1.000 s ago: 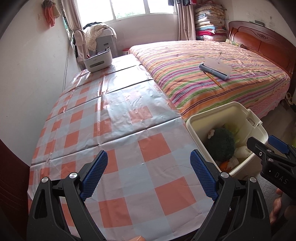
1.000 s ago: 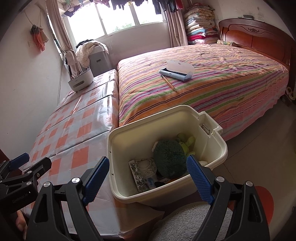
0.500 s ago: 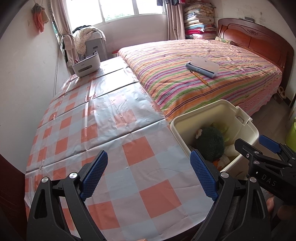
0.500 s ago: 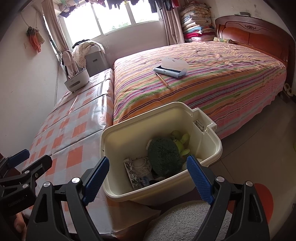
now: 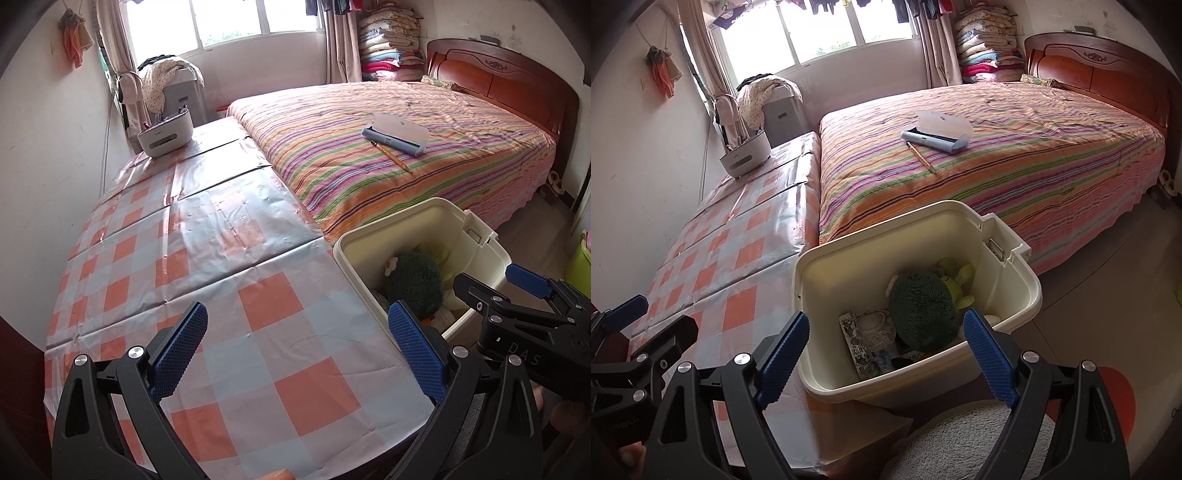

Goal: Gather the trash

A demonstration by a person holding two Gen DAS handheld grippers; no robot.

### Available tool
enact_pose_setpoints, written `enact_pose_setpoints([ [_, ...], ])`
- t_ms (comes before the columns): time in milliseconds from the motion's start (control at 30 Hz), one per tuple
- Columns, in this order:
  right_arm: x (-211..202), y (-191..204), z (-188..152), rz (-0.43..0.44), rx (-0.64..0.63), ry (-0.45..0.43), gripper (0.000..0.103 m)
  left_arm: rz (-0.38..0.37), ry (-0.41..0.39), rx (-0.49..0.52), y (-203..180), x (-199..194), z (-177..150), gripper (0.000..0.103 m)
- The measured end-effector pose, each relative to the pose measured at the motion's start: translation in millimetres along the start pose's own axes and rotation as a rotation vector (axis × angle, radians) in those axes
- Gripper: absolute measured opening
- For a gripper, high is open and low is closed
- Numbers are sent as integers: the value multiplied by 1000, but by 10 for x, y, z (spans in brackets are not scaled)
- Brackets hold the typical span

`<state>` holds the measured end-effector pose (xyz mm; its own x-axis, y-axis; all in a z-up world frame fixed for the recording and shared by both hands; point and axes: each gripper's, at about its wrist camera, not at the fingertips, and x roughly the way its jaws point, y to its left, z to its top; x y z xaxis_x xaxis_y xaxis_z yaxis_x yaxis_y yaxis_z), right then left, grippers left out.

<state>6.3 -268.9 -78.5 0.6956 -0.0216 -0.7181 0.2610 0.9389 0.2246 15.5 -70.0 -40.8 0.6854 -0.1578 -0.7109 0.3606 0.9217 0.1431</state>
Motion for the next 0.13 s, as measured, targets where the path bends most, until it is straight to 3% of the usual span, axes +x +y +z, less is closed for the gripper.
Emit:
enact_pose_setpoints([
  [133, 18, 109, 8, 7, -22, 3, 83, 17, -3, -25, 133, -11, -32, 97],
])
